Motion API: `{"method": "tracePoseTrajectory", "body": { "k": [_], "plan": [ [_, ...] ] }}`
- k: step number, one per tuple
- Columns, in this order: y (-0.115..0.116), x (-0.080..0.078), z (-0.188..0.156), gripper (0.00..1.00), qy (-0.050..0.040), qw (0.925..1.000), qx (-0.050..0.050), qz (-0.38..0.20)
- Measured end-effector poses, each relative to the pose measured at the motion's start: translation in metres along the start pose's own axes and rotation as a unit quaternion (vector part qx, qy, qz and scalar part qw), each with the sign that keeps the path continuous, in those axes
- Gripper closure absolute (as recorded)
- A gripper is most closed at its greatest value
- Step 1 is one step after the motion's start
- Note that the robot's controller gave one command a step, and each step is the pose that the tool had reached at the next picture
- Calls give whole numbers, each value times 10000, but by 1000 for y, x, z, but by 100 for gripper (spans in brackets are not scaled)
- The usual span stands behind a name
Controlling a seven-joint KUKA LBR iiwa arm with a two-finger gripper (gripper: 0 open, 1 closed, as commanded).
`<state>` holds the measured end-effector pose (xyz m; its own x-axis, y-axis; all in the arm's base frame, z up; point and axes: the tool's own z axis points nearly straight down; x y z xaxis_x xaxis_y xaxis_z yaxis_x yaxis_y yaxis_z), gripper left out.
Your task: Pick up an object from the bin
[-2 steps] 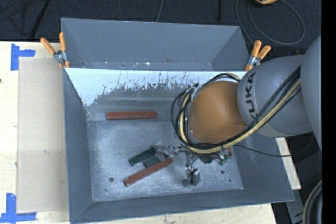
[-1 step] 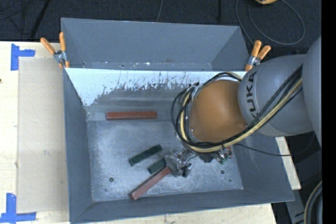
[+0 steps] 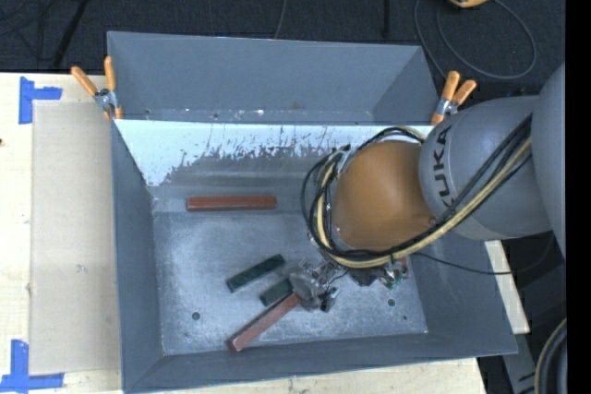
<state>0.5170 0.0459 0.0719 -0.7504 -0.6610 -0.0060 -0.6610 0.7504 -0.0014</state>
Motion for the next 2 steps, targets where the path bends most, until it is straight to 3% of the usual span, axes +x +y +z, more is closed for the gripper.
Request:
{"method": "tracePoseTrajectory", "body": {
  "k": [1, 2],
  "plan": [
    [0, 25, -46, 100, 58, 10000, -40, 54],
    [32, 0, -56, 0, 35, 10000, -22, 26]
  ]
}}
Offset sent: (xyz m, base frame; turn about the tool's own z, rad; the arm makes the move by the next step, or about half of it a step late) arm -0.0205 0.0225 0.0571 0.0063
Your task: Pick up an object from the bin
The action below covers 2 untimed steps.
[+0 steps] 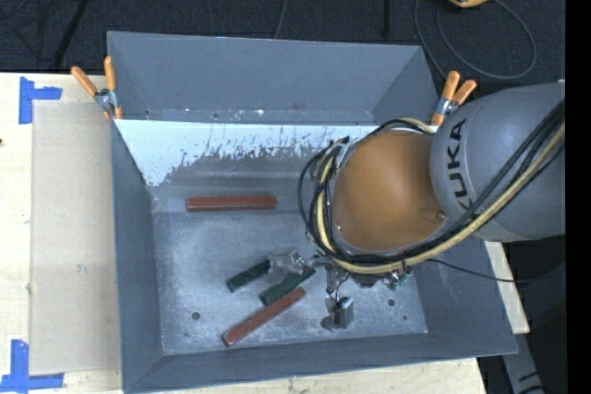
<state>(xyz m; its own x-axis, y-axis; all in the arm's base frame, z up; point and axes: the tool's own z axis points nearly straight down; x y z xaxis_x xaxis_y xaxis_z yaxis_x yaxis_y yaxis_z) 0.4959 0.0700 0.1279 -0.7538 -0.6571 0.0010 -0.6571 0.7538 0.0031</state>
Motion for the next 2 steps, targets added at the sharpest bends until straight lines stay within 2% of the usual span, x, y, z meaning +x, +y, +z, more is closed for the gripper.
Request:
{"method": "tracePoseTrajectory", "body": {
  "k": [1, 2],
  "plan": [
    [-1, 0, 0, 0, 0, 10000, 6, 2],
    [24, -37, 24, 0, -15, 9995, 25, -300]
  ]
}}
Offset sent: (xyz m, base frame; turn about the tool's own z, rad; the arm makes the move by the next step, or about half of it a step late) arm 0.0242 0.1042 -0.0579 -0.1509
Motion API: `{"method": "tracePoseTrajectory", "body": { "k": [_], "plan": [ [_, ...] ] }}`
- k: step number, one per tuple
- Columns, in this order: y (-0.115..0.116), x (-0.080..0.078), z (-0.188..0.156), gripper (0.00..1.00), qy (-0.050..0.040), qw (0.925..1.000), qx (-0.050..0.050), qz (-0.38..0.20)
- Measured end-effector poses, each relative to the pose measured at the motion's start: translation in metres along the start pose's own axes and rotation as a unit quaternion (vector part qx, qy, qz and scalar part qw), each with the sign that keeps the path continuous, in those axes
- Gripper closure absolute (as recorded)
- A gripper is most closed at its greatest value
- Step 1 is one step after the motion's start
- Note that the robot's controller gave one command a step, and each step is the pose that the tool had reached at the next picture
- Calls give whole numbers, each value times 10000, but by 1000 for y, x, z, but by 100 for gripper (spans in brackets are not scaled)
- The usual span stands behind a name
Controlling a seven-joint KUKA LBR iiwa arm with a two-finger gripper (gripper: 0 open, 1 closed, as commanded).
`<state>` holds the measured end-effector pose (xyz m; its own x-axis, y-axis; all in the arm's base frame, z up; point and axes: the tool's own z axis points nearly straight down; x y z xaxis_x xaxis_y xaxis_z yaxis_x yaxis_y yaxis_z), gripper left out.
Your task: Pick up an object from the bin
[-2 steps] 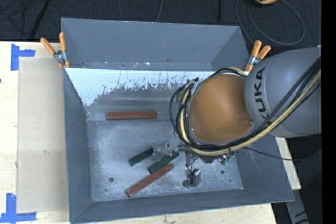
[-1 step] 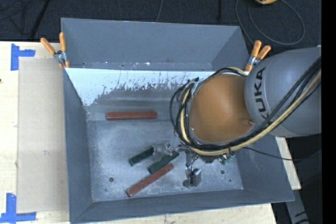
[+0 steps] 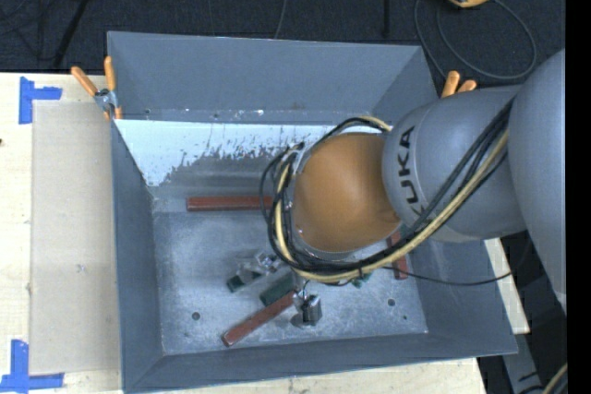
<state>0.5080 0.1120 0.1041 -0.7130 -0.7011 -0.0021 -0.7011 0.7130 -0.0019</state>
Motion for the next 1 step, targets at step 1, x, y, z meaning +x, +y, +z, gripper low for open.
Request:
{"method": "tracePoseTrajectory", "body": {
  "k": [1],
  "plan": [
    [50, -9, 28, 100, 8, 9988, -13, -489]
  ]
}}
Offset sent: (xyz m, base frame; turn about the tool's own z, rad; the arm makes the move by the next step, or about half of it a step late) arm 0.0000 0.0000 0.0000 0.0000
